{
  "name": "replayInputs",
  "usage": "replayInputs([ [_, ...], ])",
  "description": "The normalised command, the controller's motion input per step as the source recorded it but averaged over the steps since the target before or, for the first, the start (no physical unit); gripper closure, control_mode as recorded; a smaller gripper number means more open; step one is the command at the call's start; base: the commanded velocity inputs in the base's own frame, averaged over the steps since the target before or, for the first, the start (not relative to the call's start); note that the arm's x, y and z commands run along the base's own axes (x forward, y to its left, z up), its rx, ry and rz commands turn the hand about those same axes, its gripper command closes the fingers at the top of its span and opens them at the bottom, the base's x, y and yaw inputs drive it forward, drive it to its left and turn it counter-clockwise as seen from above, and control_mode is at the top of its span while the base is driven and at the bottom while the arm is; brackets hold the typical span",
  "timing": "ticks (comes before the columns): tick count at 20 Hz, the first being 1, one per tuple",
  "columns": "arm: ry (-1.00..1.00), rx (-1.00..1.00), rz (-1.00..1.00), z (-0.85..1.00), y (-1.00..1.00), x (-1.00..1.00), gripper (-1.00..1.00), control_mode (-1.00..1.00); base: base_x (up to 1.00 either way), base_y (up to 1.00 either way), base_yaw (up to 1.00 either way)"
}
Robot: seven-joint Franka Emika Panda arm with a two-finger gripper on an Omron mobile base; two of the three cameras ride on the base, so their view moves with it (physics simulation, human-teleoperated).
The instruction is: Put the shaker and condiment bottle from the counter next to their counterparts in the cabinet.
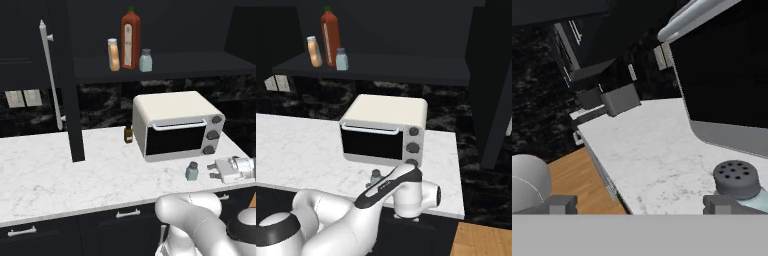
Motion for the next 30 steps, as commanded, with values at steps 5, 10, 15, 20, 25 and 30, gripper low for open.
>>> replayInputs([
  [5, 0.0, 0.04, 0.0, -0.13, -0.1, 0.09, -1.0, -1.0, 0.0, 0.0, 0.0],
  [10, 0.0, 0.01, 0.0, -0.12, -0.02, 0.16, -1.0, -1.0, 0.0, 0.0, 0.0],
  [15, 0.0, 0.0, 0.0, -0.15, 0.0, 0.21, -1.0, -1.0, 0.0, 0.0, 0.0],
  [20, 0.0, 0.0, 0.0, -0.2, -0.01, 0.18, -1.0, -1.0, 0.0, 0.0, 0.0],
  [25, 0.0, 0.0, 0.0, -0.21, -0.03, 0.15, -1.0, -1.0, 0.0, 0.0, 0.0],
  [30, -0.03, 0.0, 0.0, -0.18, -0.09, 0.13, -1.0, -1.0, 0.0, 0.0, 0.0],
])
